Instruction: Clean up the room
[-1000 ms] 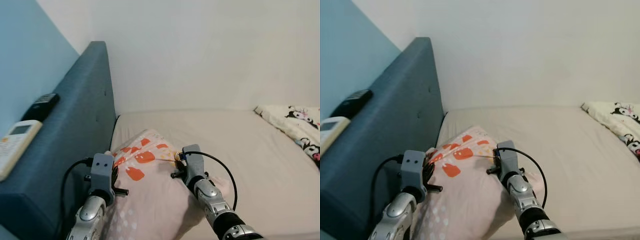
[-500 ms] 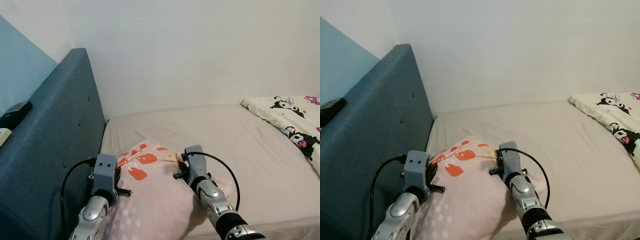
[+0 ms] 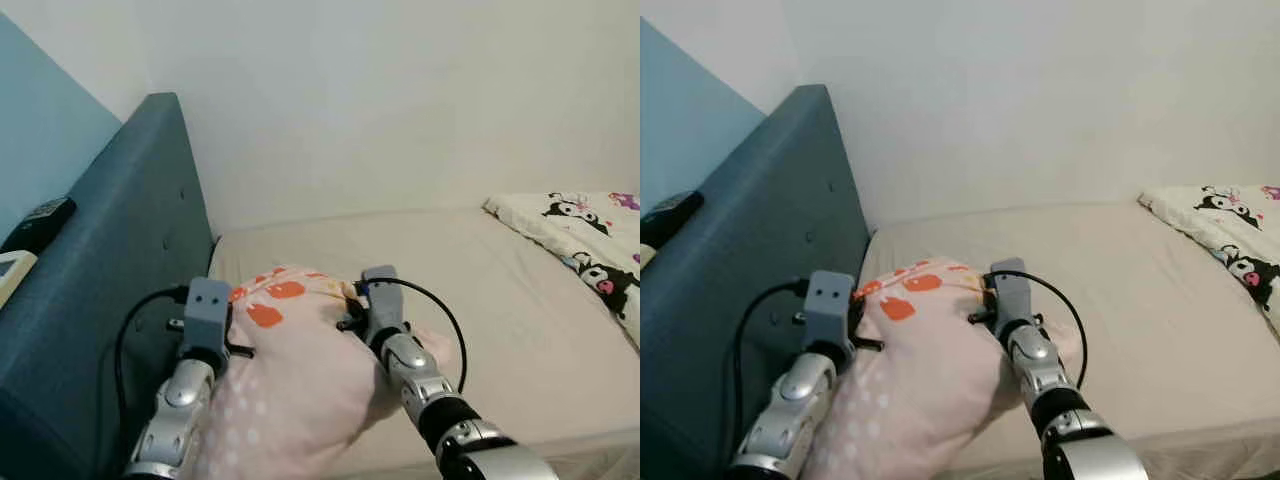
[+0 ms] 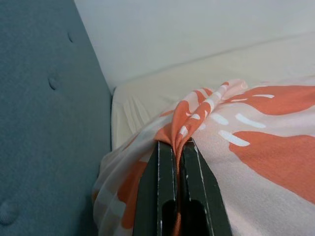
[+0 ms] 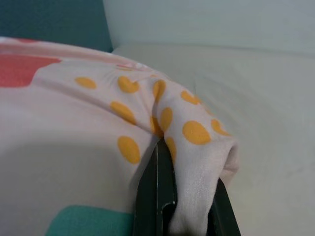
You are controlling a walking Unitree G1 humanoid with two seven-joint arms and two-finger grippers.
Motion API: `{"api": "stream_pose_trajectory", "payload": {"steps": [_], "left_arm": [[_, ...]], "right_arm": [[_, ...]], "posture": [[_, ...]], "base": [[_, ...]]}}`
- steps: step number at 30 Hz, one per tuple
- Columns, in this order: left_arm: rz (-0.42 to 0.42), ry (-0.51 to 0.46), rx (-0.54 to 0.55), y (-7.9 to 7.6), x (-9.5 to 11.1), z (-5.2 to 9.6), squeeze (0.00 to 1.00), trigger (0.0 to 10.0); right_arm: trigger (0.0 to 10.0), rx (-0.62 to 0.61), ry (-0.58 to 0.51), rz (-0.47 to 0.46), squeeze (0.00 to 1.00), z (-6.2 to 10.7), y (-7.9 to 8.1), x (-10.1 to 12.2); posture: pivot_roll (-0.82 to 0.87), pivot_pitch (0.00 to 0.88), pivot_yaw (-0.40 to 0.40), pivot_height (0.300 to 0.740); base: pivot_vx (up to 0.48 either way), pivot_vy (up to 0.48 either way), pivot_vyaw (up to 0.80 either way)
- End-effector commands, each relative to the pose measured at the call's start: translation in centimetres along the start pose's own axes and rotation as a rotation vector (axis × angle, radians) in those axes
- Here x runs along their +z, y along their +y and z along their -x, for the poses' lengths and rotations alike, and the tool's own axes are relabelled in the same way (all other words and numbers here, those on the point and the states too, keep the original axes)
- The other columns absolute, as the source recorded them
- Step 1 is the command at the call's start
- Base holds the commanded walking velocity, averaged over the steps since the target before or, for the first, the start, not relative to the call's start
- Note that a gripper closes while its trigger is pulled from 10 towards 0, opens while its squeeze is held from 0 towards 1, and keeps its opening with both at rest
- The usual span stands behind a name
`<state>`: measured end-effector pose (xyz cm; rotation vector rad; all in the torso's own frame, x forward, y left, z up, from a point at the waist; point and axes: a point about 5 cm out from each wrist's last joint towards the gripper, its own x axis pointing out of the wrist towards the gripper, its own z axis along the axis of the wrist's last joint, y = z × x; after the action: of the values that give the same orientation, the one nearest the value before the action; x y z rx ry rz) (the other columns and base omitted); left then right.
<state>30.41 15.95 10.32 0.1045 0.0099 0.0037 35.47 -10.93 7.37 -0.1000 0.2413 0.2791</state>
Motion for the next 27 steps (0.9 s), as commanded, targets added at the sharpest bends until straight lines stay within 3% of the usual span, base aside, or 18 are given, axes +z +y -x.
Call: {"api": "stream_pose_trajectory", "payload": {"steps": [1, 6, 13, 27], "left_arm": [[-0.024, -0.114, 0.038, 1.2, 2.5, -0.5, 0.00, 10.0], [-0.031, -0.122, 0.028, 0.9, 2.7, -0.5, 0.00, 10.0], [-0.079, -0.123, -0.038, -0.8, 2.2, -0.6, 0.00, 10.0], [-0.127, -0.128, -0.086, -1.3, 2.1, -0.7, 0.00, 10.0]], "right_arm": [[10.0, 0.003, 0.002, 0.021, 0.00, -0.1, 0.4, -0.1], [10.0, -0.001, 0.019, 0.026, 0.00, 0.1, 0.6, -0.6], [10.0, -0.049, 0.004, -0.008, 0.00, 0.3, 0.2, -1.0], [10.0, -0.078, -0.032, -0.041, 0.00, 0.8, -0.1, -1.4]], "posture": [[-0.04, 0.000, -0.001, 0.740], [-0.04, 0.000, -0.002, 0.740], [-0.05, 0.000, 0.006, 0.740], [-0.06, 0.000, 0.031, 0.740]], "base": [[0.000, 0.000, 0.00], [0.000, 0.000, 0.00], [0.000, 0.000, 0.00], [0.000, 0.000, 0.00]]}}
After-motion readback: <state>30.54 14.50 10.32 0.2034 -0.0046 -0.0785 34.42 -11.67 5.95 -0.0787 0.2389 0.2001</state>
